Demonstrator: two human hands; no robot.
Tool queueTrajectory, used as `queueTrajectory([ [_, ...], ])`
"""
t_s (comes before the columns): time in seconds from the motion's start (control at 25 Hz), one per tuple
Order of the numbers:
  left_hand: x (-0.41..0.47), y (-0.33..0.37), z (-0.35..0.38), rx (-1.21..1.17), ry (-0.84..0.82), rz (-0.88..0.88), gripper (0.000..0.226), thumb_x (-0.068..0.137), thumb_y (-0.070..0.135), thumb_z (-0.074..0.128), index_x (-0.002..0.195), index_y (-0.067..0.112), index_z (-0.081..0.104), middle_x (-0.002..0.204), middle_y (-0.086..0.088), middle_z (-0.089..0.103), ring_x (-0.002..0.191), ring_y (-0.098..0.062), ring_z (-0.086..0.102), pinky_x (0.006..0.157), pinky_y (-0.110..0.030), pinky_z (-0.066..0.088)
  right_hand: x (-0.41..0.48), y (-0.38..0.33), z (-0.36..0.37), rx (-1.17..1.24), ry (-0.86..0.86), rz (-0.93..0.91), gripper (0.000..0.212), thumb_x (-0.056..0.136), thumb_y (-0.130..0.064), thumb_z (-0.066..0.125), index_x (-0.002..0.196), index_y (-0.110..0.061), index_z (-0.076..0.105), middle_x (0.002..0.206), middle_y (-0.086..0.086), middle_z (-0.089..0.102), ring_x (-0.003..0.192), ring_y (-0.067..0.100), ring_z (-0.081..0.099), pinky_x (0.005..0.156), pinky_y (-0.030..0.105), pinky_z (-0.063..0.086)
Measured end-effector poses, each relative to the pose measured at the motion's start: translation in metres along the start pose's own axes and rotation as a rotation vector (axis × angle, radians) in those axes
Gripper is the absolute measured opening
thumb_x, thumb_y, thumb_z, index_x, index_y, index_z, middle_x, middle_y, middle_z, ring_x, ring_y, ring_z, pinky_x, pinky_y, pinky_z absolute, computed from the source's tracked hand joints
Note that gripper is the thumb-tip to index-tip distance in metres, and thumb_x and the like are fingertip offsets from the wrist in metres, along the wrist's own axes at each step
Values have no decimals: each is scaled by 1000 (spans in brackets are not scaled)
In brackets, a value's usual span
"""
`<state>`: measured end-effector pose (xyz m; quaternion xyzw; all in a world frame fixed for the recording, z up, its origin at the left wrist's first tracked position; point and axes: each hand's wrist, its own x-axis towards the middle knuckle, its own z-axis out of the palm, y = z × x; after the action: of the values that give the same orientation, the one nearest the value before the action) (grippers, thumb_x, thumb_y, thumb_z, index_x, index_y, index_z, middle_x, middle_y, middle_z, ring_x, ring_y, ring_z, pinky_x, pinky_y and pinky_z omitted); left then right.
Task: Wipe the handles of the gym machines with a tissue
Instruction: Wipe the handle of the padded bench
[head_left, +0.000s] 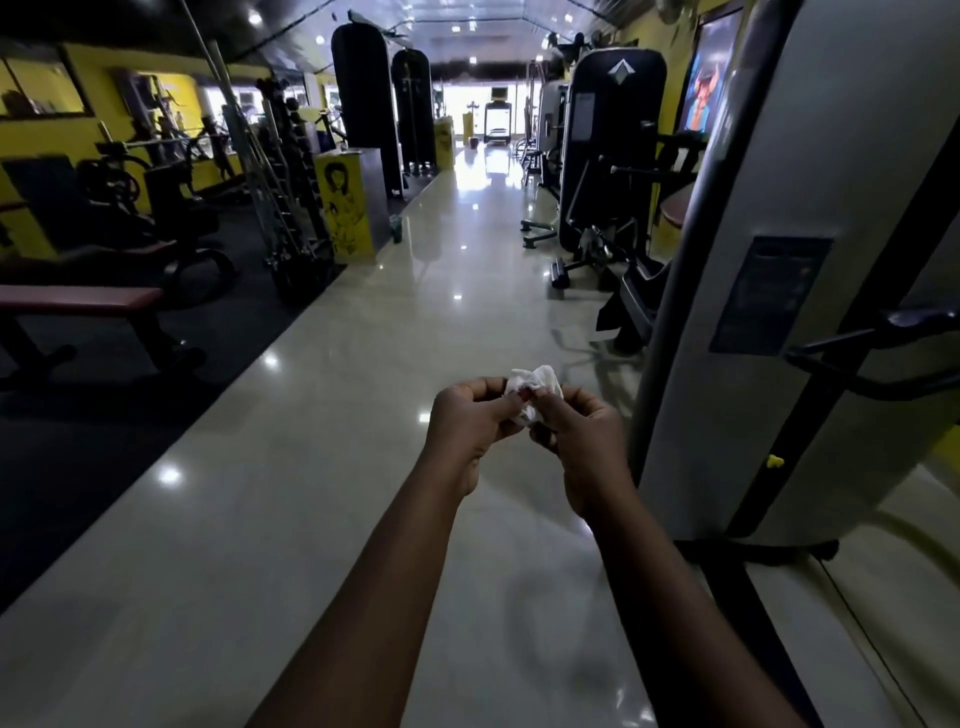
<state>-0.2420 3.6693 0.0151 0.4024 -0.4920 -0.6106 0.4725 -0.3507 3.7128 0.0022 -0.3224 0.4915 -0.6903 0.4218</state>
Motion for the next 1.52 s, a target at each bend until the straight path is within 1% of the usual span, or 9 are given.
queueTrajectory([
  [0.2,152,-5,-16,-3,51,8,16,81,5,74,97,2,71,91,-17,74,89,-29,72,81,-33,59,149,31,42,10,-37,5,24,90,-17,66,99,5,67,81,12,67,70,16,60,61,25,50],
  [0.48,398,18,-63,-17,58,38,24,80,6,75,103,-2,70,92,-19,73,86,-28,73,75,-29,59,378,65,142,-9,-14,-28,21,90,-13,64,98,6,65,75,9,65,60,12,58,58,25,48],
  [0.72,595,55,-84,14,43,16,23,78,8,77,97,-4,71,85,-19,74,81,-28,73,77,-32,59,557,69,216,-28,47,-65,15,88,-20,64,92,-5,66,83,15,69,68,18,60,63,29,50],
  [0.84,692,49,-83,8,18,-9,21,80,6,75,98,-4,71,83,-19,73,78,-26,73,75,-31,58,652,86,232,-48,79,-59,17,88,-19,64,95,-4,66,88,18,70,71,20,62,62,28,50],
  [0.96,794,39,-78,54,15,7,24,80,7,74,102,-3,71,86,-19,73,77,-25,73,72,-30,59,750,103,239,-55,41,-65,18,89,-16,64,100,-2,66,90,17,71,73,19,64,59,24,50],
  [1.12,932,43,-58,95,6,-6,27,81,7,72,107,-2,70,88,-19,73,76,-23,72,66,-27,56,889,106,250,-48,29,-74,17,88,-14,65,100,-2,67,87,14,71,73,19,65,60,24,51],
  [1.24,1034,57,-46,130,-10,-10,22,83,9,71,103,1,71,84,-16,73,68,-18,69,59,-24,52,992,98,261,-19,9,-67,16,88,-12,65,100,-1,67,85,15,71,73,20,65,61,25,52],
  [1.44,1171,60,-46,108,8,15,20,85,9,70,101,-2,70,84,-17,72,70,-20,69,62,-24,54,1126,108,291,-8,-30,-28,11,89,-12,64,95,-3,67,80,10,69,71,19,64,63,28,51],
  [1.52,1230,58,-52,87,1,40,13,85,9,71,95,1,70,84,-17,72,69,-18,68,61,-22,54,1184,120,307,0,-9,-25,12,89,-13,64,96,-3,66,77,7,68,69,17,63,61,26,51],
])
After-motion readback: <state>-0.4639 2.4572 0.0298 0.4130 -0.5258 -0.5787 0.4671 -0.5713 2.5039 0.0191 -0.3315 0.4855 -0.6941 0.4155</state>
